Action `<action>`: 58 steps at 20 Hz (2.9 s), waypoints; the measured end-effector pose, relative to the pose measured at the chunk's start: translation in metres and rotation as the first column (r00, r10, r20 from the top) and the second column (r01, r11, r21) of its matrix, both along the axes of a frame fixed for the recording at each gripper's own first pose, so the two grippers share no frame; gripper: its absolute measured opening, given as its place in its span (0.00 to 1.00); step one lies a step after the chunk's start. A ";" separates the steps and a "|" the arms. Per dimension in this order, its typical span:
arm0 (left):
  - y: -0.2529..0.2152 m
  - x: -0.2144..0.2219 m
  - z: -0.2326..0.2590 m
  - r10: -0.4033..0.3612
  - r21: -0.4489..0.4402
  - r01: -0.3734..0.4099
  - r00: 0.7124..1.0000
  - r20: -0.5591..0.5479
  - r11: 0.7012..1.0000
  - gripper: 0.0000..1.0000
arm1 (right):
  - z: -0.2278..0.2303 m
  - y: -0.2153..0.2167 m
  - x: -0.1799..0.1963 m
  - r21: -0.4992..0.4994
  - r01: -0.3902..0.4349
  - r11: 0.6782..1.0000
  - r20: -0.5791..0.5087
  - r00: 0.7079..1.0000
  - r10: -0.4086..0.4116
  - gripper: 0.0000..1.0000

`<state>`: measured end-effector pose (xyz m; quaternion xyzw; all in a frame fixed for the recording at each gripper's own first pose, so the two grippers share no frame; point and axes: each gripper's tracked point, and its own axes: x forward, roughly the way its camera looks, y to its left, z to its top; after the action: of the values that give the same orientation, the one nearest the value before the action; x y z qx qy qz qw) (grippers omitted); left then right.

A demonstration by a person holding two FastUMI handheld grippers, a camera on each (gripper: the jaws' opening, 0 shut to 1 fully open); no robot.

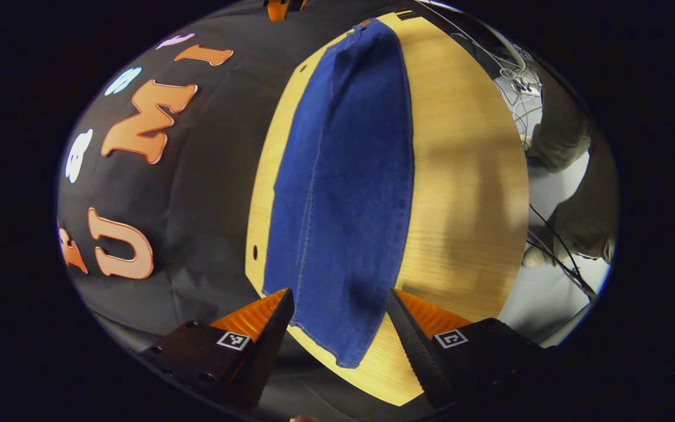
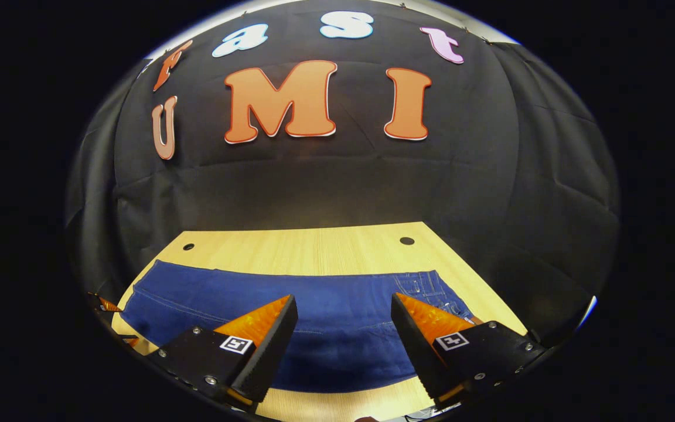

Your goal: Grasp the waist and the cuffs of the jeans and fold them to make the two legs overlap; first hold the waist and fold one-third of the jeans toward the cuffs, then hold the cuffs and fold the remaining one-third in the same direction to finish folding.

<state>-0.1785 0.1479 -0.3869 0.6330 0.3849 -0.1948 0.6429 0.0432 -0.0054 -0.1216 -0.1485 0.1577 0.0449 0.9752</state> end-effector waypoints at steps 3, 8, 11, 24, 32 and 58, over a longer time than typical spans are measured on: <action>0.013 0.000 -0.011 0.015 0.023 -0.014 0.999 -0.052 1.000 0.98 | -0.006 -0.001 0.002 0.007 0.007 1.000 -0.020 1.000 -0.007 0.98; 0.025 -0.008 -0.030 0.013 0.060 -0.003 0.985 -0.174 0.998 0.98 | -0.003 -0.004 0.008 -0.006 0.013 1.000 -0.022 1.000 -0.013 0.98; 0.024 -0.010 -0.032 0.025 0.057 -0.014 0.981 -0.192 0.998 0.95 | -0.004 -0.004 0.011 -0.005 0.018 1.000 -0.027 0.999 -0.018 0.98; 0.043 0.078 -0.054 -0.142 0.169 0.132 0.989 0.048 0.977 0.70 | -0.009 -0.009 0.009 -0.020 0.050 0.999 -0.052 0.997 -0.051 0.98; 0.049 0.074 -0.072 -0.089 0.098 0.088 0.996 0.004 0.991 0.08 | 0.026 -0.065 0.016 -0.413 -0.043 0.910 0.033 0.997 0.063 0.98; 0.048 0.078 -0.071 0.046 0.131 -0.045 0.999 -0.006 0.990 0.08 | -0.130 -0.209 0.015 -0.862 -0.474 -0.178 -0.506 0.814 0.285 0.98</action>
<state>-0.1006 0.1956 -0.4578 0.6639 0.4142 -0.1575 0.6024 0.0585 -0.2148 -0.2519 -0.8286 0.1533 0.2171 0.4927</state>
